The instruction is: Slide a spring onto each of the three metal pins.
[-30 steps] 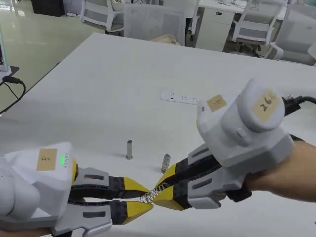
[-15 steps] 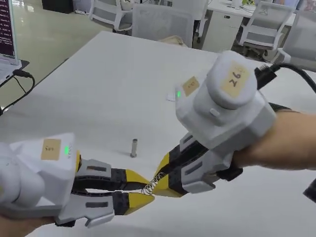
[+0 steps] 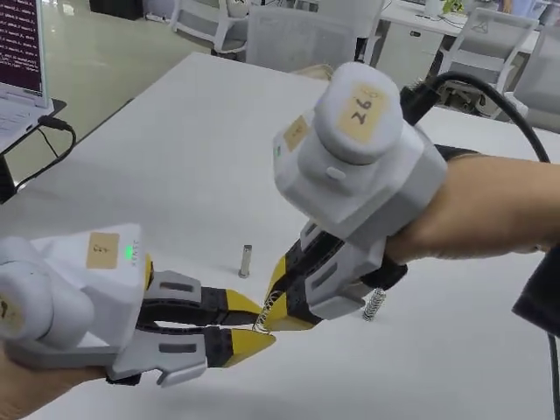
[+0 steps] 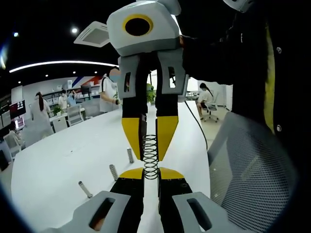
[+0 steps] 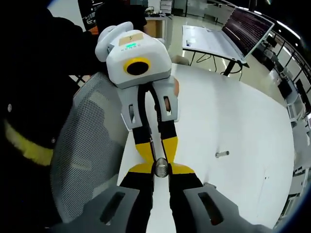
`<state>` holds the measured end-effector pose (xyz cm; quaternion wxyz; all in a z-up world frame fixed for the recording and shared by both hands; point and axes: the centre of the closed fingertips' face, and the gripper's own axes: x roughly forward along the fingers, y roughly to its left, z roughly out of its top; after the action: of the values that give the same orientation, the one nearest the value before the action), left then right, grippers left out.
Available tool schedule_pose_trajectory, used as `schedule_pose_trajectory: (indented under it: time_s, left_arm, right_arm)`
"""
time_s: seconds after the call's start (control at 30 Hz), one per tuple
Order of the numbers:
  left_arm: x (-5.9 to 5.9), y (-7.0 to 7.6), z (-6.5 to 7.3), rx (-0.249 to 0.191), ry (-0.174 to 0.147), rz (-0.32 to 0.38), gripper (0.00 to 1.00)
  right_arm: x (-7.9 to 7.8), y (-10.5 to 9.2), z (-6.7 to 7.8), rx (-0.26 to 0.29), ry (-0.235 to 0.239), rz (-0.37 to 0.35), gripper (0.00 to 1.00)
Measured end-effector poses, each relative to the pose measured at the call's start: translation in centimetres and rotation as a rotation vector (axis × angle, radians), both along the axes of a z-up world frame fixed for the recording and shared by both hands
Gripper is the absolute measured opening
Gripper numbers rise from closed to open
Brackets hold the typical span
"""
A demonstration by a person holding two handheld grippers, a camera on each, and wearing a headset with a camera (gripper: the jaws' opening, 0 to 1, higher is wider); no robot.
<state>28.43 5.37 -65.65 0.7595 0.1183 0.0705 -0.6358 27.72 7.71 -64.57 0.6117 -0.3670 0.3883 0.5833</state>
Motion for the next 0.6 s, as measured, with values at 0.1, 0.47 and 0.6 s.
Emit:
schedule_pose_trajectory:
  time_s: [0.1,0.47,0.6]
  left_arm:
    - [0.2,0.1,-0.1,-0.004,0.005,0.007,0.02]
    - [0.8,0.3,-0.5,-0.010,0.016,0.040,0.03]
    - [1.1,0.6,-0.6,-0.008,0.024,0.053,0.03]
  right_arm:
    - [0.3,0.1,-0.1,-0.019,0.003,0.015,0.08]
    - [1.0,0.4,-0.6,-0.058,0.009,0.045,0.08]
    - [1.1,0.7,-0.7,-0.063,0.009,0.050,0.08]
